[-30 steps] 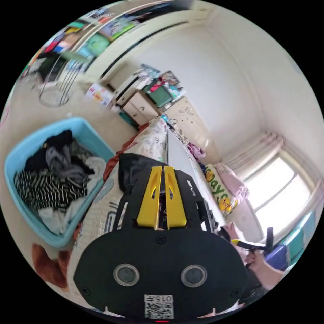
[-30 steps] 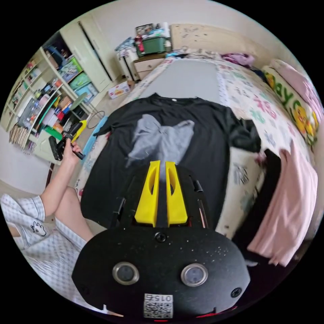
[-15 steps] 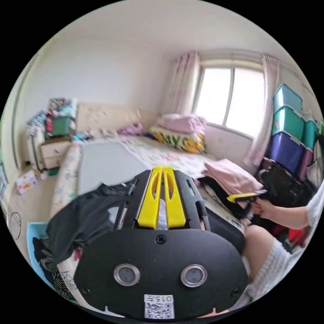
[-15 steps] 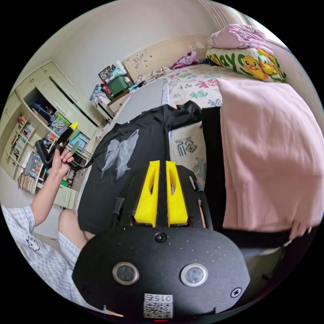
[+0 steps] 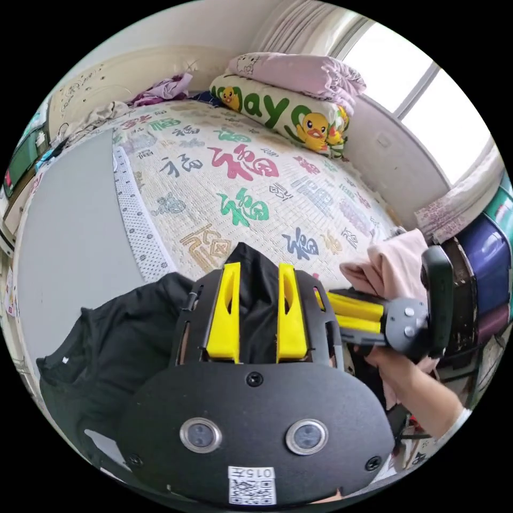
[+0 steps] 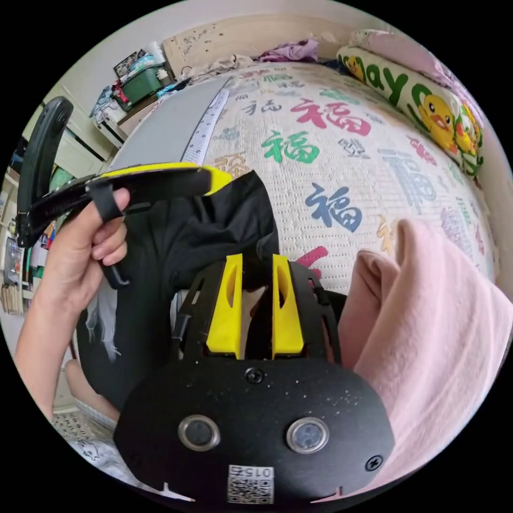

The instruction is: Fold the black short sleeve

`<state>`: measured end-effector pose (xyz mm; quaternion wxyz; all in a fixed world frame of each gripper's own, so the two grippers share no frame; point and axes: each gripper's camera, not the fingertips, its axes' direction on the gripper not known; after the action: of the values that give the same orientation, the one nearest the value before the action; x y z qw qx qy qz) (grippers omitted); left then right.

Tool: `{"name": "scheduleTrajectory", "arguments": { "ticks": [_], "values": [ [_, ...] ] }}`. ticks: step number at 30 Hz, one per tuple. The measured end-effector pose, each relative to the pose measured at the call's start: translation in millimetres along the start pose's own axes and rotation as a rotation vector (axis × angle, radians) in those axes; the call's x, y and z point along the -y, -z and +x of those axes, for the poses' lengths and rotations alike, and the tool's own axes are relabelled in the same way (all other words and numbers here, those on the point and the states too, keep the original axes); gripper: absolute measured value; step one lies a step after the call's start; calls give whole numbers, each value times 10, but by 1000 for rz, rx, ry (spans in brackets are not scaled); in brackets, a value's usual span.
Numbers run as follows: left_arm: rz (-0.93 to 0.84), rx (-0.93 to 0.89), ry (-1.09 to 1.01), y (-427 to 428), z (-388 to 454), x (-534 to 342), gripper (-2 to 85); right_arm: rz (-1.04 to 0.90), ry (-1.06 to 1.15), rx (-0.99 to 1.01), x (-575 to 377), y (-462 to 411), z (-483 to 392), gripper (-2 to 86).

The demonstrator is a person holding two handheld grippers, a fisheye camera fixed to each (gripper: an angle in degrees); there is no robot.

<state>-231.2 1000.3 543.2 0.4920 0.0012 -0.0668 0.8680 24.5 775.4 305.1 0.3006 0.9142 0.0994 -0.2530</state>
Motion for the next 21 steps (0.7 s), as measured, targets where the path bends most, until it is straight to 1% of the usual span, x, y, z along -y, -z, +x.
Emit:
{"name": "scheduleTrajectory", "arguments": {
  "ticks": [2,3,4,8,9,12,13,16,19,21],
  "values": [
    [-17,21,30,-222,-10,131,102,11,-37,54,-22,36,101,58],
    [-32,10,46,-357,-38,185,92,26,-30,86,-52,90,119,30],
    [-69,-19,82,-498,-98,216,75,23,-12,104,-77,125,112,21],
    [-61,-35,155,-615,-262,179,11,66,27,46,-207,271,33,6],
    [-29,-53,150,-578,-271,167,4,88,30,32,-259,336,11,3],
    [97,-118,-13,-421,-55,177,-4,134,2,46,-402,497,45,0],
    [104,-117,-65,-423,60,189,-4,146,-12,57,-448,552,77,-1],
    [108,-103,-112,-511,267,183,-1,154,-26,62,-499,643,108,-2],
    [15,-69,-83,-729,268,174,13,93,-11,0,-469,607,65,-3],
    [33,-52,-71,-746,208,108,35,44,1,-37,-445,567,29,-3]
  ]
}}
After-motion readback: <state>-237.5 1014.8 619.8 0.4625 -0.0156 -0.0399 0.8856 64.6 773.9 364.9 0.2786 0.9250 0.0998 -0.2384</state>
